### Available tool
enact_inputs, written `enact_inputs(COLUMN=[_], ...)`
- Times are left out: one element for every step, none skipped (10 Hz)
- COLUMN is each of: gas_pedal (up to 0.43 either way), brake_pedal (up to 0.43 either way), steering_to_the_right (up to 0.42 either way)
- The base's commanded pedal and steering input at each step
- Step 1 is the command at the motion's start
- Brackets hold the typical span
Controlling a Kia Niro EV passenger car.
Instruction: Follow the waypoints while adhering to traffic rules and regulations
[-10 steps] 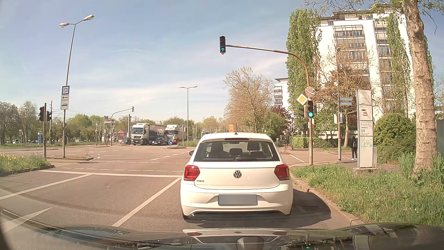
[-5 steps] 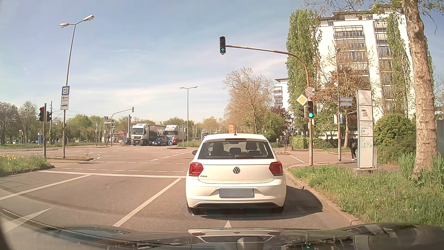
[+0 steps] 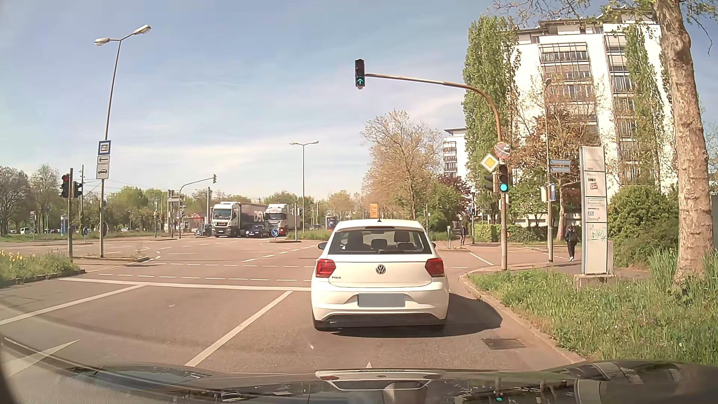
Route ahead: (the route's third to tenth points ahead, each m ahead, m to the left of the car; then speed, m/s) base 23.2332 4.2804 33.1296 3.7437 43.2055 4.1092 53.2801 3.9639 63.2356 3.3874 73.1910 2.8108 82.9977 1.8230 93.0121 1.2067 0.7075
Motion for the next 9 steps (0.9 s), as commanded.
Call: enact_inputs(gas_pedal=[0.189,0.22,0.24,0.248,0.248,0.248,0.26,0.26,0.26], brake_pedal=[0.0,0.0,0.0,0.0,0.0,0.0,0.0,0.0,0.0], steering_to_the_right=[0.002,0.002,0.002,0.002,0.002,0.002,0.002,0.002,0.002])
